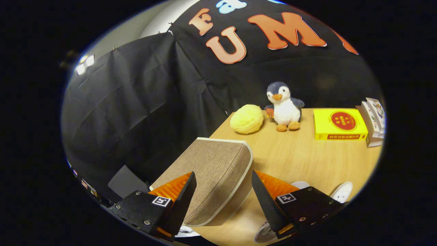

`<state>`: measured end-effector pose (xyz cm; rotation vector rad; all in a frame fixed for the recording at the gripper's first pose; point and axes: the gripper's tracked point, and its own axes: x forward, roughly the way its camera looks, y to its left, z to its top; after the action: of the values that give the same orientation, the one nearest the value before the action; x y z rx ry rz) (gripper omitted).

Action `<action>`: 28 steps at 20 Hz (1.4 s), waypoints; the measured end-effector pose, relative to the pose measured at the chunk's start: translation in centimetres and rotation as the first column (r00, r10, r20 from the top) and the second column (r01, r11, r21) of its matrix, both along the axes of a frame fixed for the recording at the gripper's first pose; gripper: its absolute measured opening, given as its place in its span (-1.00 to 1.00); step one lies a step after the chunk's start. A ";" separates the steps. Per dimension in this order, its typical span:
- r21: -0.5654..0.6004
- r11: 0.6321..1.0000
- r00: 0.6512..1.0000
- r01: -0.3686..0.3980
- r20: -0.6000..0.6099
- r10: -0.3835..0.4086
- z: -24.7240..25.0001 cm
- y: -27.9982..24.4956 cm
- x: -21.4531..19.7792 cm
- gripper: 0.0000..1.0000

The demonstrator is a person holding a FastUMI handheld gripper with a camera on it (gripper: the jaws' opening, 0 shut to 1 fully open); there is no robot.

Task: Open the storage box then place both shoes into the box .Put the left shoe in first, then the right shoe, with the right side of both shoes facing outward in a uniform manner.

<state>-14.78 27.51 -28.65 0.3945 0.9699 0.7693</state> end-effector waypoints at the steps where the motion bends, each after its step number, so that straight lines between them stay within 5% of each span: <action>1: 0.006 1.000 0.999 -0.009 -0.040 0.009 -0.8 0.4 -0.7 0.94; 7: 0.082 0.997 0.970 -0.016 -0.240 0.035 -4.1 2.2 -4.1 0.94; 17: 0.266 0.959 0.833 0.094 -0.548 0.070 -4.9 3.5 -5.9 0.86; 24: 0.312 0.944 0.832 0.103 -0.547 0.090 -2.4 1.1 -5.7 0.55; 28: 0.411 0.891 0.835 0.193 -0.546 0.071 1.4 0.5 -3.6 0.28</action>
<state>-18.35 28.03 -27.26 1.1021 1.3051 0.8382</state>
